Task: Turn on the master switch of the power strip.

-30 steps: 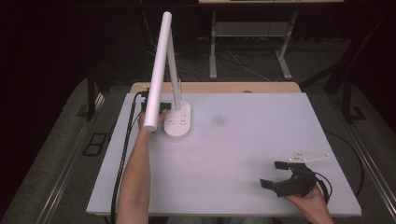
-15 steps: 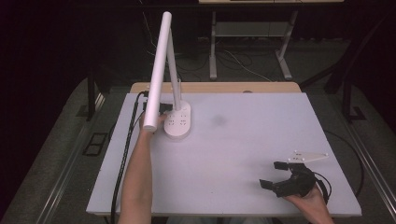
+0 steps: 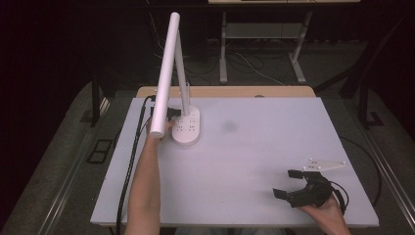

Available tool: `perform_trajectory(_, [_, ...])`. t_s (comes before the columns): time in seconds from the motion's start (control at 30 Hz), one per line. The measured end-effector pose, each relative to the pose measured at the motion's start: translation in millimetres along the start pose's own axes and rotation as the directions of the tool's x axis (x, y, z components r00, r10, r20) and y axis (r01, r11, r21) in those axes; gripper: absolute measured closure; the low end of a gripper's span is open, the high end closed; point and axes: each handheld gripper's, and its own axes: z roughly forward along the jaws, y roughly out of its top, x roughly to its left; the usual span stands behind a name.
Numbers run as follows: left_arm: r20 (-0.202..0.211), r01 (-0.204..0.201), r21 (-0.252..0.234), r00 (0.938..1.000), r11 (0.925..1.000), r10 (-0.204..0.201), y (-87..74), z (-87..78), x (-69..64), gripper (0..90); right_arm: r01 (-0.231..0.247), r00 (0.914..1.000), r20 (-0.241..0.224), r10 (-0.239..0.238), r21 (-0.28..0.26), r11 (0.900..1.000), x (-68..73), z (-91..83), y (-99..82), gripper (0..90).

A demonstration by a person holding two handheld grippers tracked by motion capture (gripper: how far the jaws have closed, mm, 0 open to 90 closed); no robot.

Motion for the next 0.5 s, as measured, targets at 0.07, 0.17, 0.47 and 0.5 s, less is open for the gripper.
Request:
perform_trajectory(0.07, [0.005,0.005,0.002,1.0000,1.0000,-0.005,-0.3,0.6,0.4,90.0,0.000,1.0000,-0.001,0.000,-0.002,1.0000,0.0,-0.3,-0.1,0.0])
perform_trajectory(0.17, [0.012,0.015,-0.002,0.9998,0.9999,-0.015,-0.5,1.2,0.8,90.0,0.003,1.0000,0.000,-0.003,-0.007,1.0000,-0.5,-0.5,-0.3,0.0])
perform_trajectory(0.47, [0.033,0.051,-0.021,0.9982,0.9985,-0.050,-2.2,1.5,3.3,90.0,-0.001,1.0000,0.003,0.001,-0.005,1.0000,-1.1,-0.2,0.1,0.0])
perform_trajectory(0.5, [0.039,0.061,-0.027,0.9975,0.9978,-0.059,-2.2,1.0,3.7,90.0,0.000,1.0000,0.003,0.000,-0.006,1.0000,-1.0,-0.3,0.1,0.0])
